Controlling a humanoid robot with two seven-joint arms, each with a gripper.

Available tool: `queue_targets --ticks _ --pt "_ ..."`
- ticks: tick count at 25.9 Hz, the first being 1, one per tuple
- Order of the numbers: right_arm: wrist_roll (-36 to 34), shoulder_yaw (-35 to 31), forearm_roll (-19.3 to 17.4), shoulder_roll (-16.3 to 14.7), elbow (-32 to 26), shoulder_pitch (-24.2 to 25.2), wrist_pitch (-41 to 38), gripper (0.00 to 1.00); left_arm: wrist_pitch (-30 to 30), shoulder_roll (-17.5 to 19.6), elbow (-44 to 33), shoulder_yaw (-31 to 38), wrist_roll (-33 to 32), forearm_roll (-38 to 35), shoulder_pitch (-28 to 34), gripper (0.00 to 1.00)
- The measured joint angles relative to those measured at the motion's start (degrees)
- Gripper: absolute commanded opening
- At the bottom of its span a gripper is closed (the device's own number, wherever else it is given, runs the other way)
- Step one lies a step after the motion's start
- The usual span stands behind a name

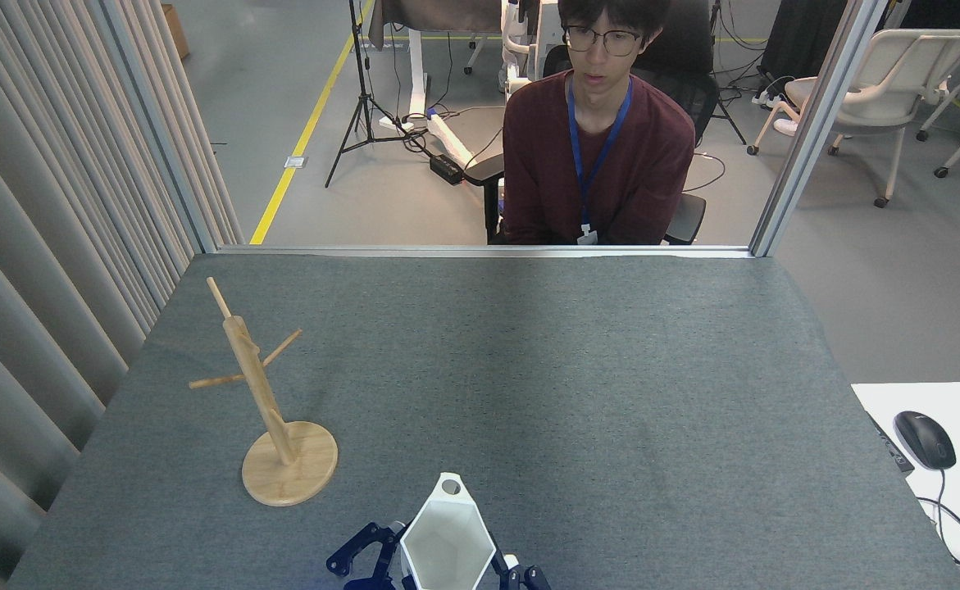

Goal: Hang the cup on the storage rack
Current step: 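Carry the cup toward the left gripper and hand it over, then move the cup with the left gripper to the wooden stand's peg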

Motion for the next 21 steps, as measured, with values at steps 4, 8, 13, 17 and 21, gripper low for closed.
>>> queue_targets --ticks 4,8,13,17,21 --pt "-0.37 -0.02 -0.19 0.05 -0.51 -0.01 -0.02 0.99 -0.06 -0.01 0.02 0.02 0.18 -0.18 0.02 0.41" --pt "-0.71 -0.02 -0.35 -0.07 -2.11 0.09 -0.66 0.99 -0.03 -0.05 0.14 0.03 0.18 -0.36 0.00 0.41" --pt "-1.14 -0.17 -1.02 -0.44 -6.81 0.69 -2.40 0.99 0.08 -0.12 0.35 0.04 0.18 -0.66 -0.02 0.42" --pt "-1.74 -4.65 -8.18 -0.07 -9.78 0.22 -2.71 0.99 0.19 -0.16 0.34 0.19 0.14 -0.73 0.02 0.42" --pt "0.89 -18.68 -19.67 0.84 -6.15 -1.16 0.56 0.99 0.91 -0.25 0.14 1.41 0.11 -0.74 0.82 0.42"
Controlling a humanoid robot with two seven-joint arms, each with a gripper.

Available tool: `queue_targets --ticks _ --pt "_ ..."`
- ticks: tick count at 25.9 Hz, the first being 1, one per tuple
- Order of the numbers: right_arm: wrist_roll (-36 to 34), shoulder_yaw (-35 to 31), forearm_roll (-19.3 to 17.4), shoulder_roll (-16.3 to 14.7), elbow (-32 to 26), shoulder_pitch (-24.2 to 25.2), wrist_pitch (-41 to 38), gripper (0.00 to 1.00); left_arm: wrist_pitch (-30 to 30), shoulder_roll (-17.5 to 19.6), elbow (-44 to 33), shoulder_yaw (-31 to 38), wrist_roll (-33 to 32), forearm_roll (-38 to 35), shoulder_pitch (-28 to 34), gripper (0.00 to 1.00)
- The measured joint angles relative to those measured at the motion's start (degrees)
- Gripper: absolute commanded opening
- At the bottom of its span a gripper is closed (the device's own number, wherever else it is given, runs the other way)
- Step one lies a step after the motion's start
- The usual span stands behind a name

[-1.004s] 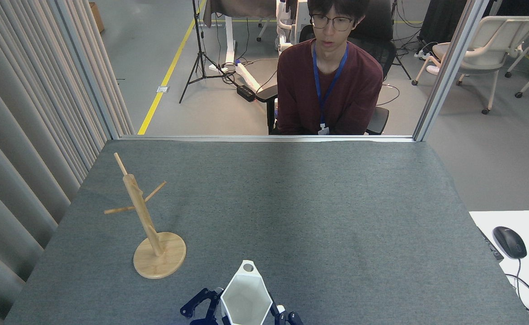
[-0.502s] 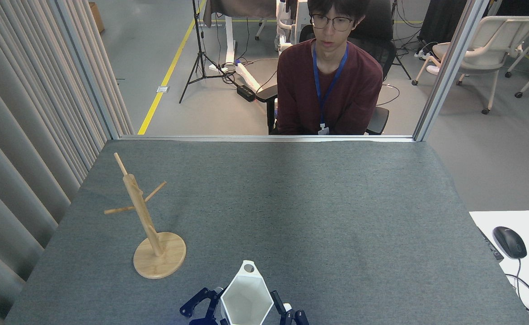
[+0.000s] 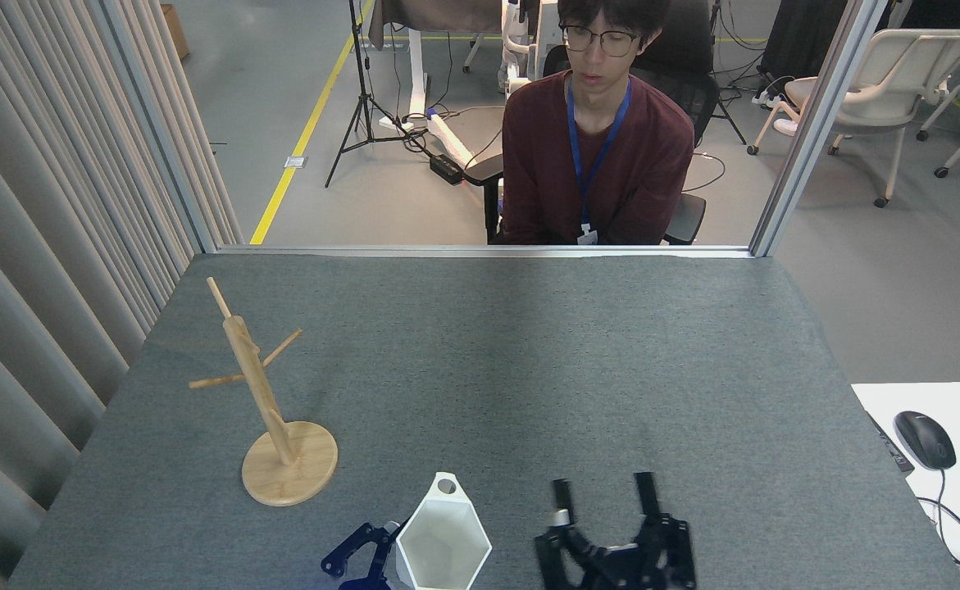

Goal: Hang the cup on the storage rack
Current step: 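Move the cup with the left gripper to the wooden stand's peg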

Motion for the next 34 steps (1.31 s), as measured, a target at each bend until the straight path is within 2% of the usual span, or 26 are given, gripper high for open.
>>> queue_targets --ticks 2,4,9,13,17,24,29,34 --pt "1.40 -4.10 -1.56 -0.30 4.35 0.07 2.28 0.99 1.37 -0.28 -0.22 2.35 0.00 0.01 1.50 0.42" --pt "2.10 -5.90 -1.18 -1.49 7.18 1.34 3.41 0.99 3.06 -0.80 -1.12 5.98 0.13 0.06 4.08 0.42" --pt "2.34 -7.31 -0.13 -3.97 9.22 4.99 2.66 0.99 7.68 -3.30 -3.12 21.10 0.42 0.17 8.22 0.42" --pt "1.59 -7.50 0.06 -4.13 9.27 5.53 2.03 0.99 8.97 -4.90 0.23 34.17 0.15 -2.55 4.11 0.41" --pt "1.51 -7.45 0.19 -4.18 8.89 5.41 1.90 0.99 9.16 -5.01 7.06 41.79 -0.10 -8.83 -2.84 0.41" --pt "1.45 -7.41 0.22 -4.50 8.65 5.06 1.69 0.99 7.72 -4.04 10.16 44.12 0.26 -12.45 -7.63 0.41" --pt "1.33 -7.31 0.24 -4.58 8.64 4.78 1.69 0.99 3.82 -3.82 9.30 42.62 0.72 -12.53 -7.98 0.41" --pt "1.25 -7.20 0.28 -4.47 8.64 4.63 1.68 0.99 2.49 -2.48 10.42 38.74 1.21 -12.52 -8.89 0.41"
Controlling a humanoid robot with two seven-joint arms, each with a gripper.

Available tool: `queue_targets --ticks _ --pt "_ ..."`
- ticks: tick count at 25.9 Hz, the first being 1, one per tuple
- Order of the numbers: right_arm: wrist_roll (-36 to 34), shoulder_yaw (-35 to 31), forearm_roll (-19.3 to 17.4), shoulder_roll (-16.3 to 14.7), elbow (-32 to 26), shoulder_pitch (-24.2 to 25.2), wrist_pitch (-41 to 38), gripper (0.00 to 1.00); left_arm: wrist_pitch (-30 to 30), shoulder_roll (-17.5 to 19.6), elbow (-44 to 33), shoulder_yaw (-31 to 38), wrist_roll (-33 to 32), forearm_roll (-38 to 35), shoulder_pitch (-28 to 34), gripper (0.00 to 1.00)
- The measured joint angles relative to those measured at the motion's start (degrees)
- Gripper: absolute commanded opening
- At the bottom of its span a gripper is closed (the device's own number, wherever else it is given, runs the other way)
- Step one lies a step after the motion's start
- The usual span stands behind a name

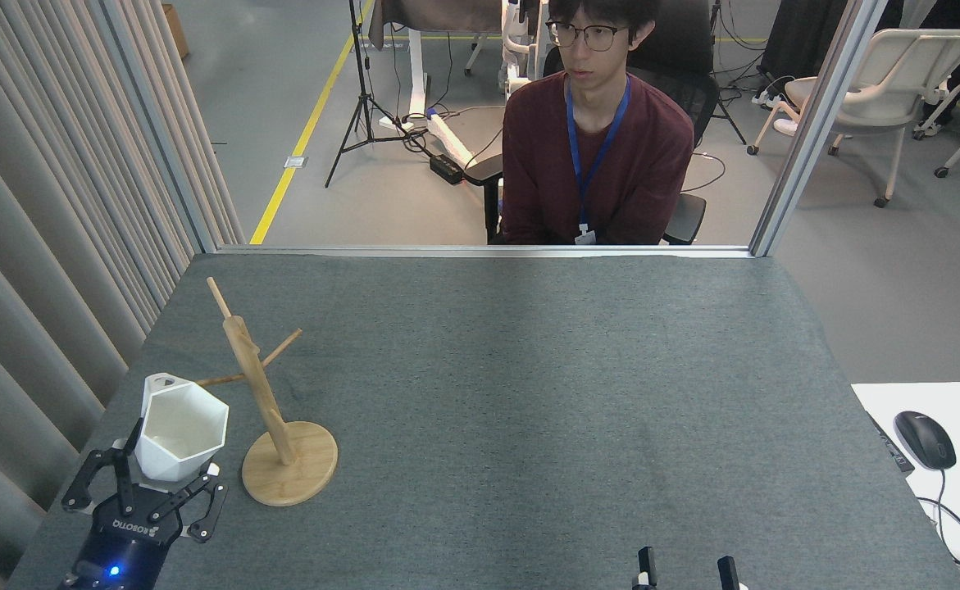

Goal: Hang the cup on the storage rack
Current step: 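Move the cup with the left gripper to the wooden stand's peg, then hook the cup onto the peg and open the left gripper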

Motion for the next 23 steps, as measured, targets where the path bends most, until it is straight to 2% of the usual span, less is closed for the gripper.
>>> queue_targets --ticks 9,11,15,19,22,23 --pt "0.17 -0.07 -0.04 -0.16 0.00 0.06 -0.09 0.99 0.14 0.80 4.34 -3.09 0.14 -1.86 -4.55 0.42" --pt "0.18 -0.07 -0.05 -0.16 0.00 0.07 -0.09 0.99 0.21 0.81 4.51 -3.71 0.14 -2.32 -4.81 0.49" --pt "0.25 -0.09 -0.05 -0.07 0.00 0.00 -0.29 0.99 0.30 0.75 4.26 -5.40 0.56 -2.91 -4.67 0.68" --pt "0.42 -0.19 -0.05 0.01 0.00 -0.02 -1.04 0.99 0.68 0.61 3.68 -6.83 0.77 -3.17 -4.23 0.74" --pt "0.22 -0.24 -0.05 0.06 0.00 -0.02 -1.26 0.99 1.04 0.48 3.27 -8.12 0.83 -4.15 -3.51 0.95" --pt "0.14 -0.25 -0.06 0.08 0.00 -0.02 -1.38 0.99 1.28 0.39 3.23 -8.37 0.84 -4.61 -3.37 0.99"
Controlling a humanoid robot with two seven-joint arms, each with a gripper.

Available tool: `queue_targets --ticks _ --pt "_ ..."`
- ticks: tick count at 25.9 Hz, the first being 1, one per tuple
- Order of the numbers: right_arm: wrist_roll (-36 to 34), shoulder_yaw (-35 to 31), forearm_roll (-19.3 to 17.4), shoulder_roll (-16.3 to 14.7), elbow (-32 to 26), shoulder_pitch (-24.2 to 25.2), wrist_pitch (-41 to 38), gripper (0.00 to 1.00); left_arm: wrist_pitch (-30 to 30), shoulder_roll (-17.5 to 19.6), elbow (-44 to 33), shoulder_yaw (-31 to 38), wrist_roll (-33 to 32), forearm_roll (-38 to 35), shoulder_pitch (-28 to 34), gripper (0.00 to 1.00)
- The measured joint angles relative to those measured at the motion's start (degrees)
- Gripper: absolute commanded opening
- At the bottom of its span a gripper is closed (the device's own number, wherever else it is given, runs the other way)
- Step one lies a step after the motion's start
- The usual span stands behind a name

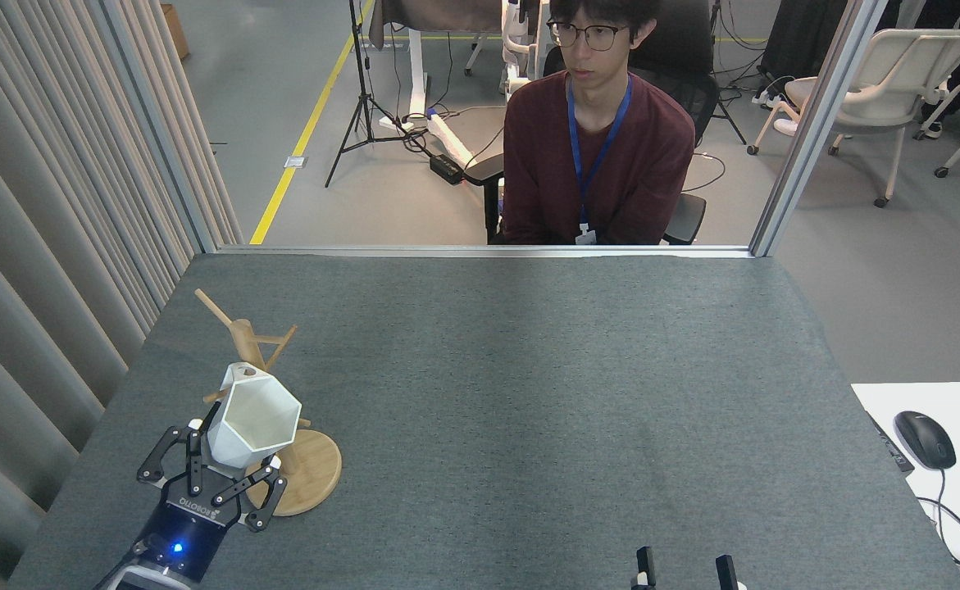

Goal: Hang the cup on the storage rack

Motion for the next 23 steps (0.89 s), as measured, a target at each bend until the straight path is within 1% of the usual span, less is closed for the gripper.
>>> queue_targets --ticks 9,12,15,19,23 --pt "-0.23 -0.04 0.00 0.19 0.00 0.01 -0.59 0.99 0.82 -0.42 0.48 -0.08 -0.20 -1.42 0.40 0.99" --pt "-0.44 -0.03 0.00 0.19 0.00 0.06 -0.74 0.99 0.94 -0.82 0.21 0.20 -0.32 -1.47 1.58 0.99" --pt "-0.60 0.00 0.00 0.17 0.00 0.09 -0.87 0.99 1.64 -1.42 -1.00 0.47 -0.53 -1.46 4.58 0.99" --pt "-0.76 0.00 0.00 0.17 0.00 0.09 -0.89 0.99 2.93 -2.63 -3.64 0.86 -0.59 -1.17 10.47 0.99" --pt "-0.79 0.02 0.01 0.18 -0.05 0.09 -0.90 0.99 3.17 -4.77 -6.95 2.58 -0.63 0.37 16.99 0.99"
